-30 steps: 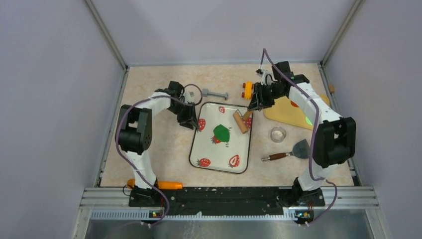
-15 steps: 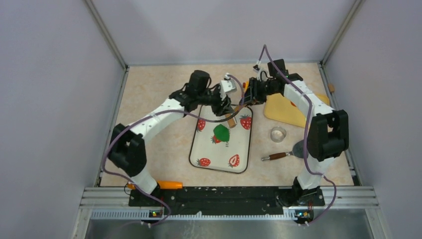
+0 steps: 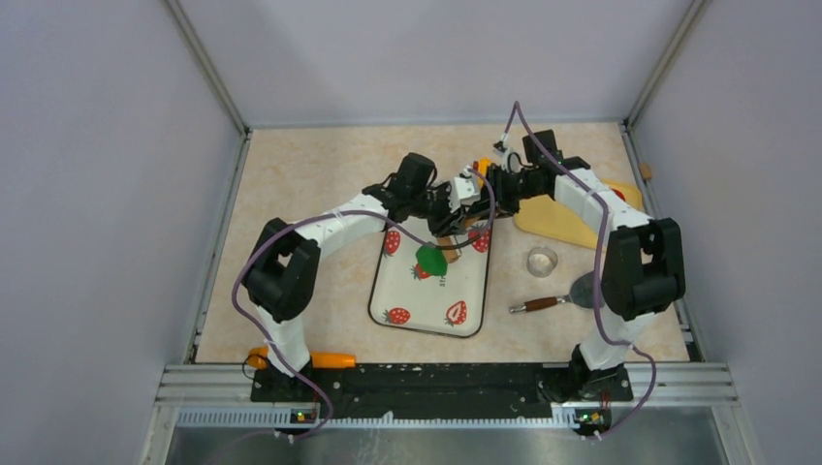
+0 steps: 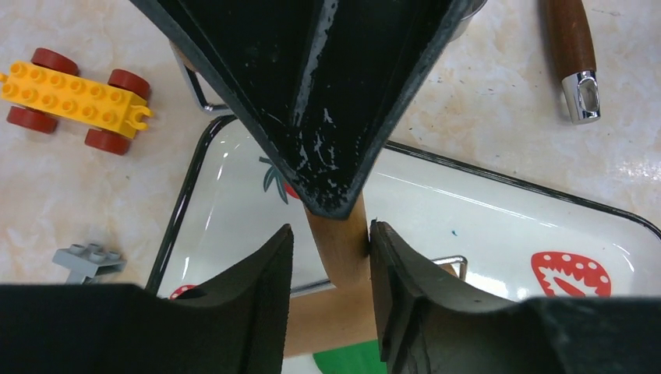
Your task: Roll out the dumpling wrappers from the dough
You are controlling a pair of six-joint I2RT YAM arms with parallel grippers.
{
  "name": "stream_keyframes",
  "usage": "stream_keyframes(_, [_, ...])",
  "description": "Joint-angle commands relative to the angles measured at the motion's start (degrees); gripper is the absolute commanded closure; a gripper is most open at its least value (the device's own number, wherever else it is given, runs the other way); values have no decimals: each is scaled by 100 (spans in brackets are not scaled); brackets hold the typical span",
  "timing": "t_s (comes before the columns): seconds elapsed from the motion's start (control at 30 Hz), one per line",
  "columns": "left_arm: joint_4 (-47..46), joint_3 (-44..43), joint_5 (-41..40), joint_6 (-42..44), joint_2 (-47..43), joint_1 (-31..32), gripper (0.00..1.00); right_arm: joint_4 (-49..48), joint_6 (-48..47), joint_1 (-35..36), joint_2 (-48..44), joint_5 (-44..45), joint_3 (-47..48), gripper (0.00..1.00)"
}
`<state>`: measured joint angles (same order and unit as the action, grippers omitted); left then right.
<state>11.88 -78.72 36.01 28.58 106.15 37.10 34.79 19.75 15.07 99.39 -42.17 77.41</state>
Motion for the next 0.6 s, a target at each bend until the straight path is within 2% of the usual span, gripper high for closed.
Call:
stream_keyframes(0.0, [-642,315,77,-114,-93,48,52,-227,236,61,-373,-697,-88,100])
stream_keyframes(0.03, [-678,398,84,-115,-108,74,53,-215,241,58,-343,-704,-88,100])
stream_keyframes(0.07, [-695,479,46,-113,-112,114,59,-190,237,57,-313,-711,-74,100])
stream_keyframes(0.13, [-790,577,-127,-160,-112,183,63,-148,209,58,-271,-746,-70,100])
stream_keyframes(0.27, [-864,558,-156,-218,-20,210,86,-91,163,63,-269,-732,-98,100])
stream_keyframes(0.37, [-720,576,-200,-328,-50,216,98,-35,69,123,-301,-713,-128,100])
stream_keyframes(0.57, [-965,1081,-278,-1015,-230,210,100,-10,-181,516,-359,-474,-255,100])
